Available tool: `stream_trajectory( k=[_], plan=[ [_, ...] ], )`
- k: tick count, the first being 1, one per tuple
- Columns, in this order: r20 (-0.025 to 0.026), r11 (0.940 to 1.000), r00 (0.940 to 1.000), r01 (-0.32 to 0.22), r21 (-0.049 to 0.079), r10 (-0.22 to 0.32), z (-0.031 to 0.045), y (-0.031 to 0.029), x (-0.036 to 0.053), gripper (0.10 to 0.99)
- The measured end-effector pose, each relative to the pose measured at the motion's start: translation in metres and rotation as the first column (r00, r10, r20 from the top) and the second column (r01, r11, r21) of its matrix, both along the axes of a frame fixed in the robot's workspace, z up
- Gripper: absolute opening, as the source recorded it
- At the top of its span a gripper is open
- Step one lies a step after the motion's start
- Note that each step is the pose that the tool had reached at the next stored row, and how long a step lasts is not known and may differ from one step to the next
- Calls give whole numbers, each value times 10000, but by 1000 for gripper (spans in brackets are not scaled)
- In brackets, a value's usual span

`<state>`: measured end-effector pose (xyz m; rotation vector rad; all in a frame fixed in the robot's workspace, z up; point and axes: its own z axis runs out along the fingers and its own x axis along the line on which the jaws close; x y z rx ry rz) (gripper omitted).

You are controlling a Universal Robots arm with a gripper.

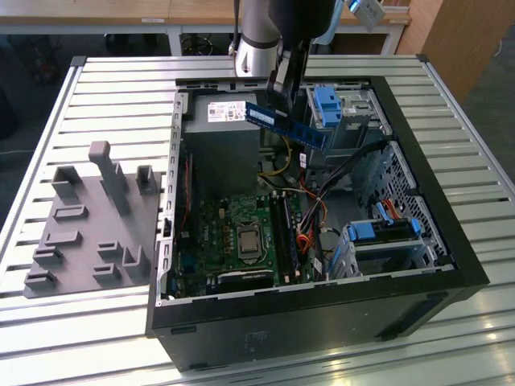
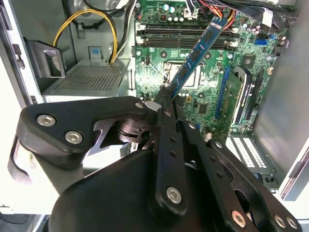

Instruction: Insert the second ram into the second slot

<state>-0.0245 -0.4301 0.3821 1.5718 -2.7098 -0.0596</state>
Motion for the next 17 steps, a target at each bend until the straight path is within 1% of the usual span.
stream_trajectory(
  k=[8, 17],
  plan=[
    [0, 9994, 9994, 343, 1, -343, 0, 0, 0, 137],
    [0, 9974, 9974, 714, 0, -714, 0, 0, 0, 137]
  ],
)
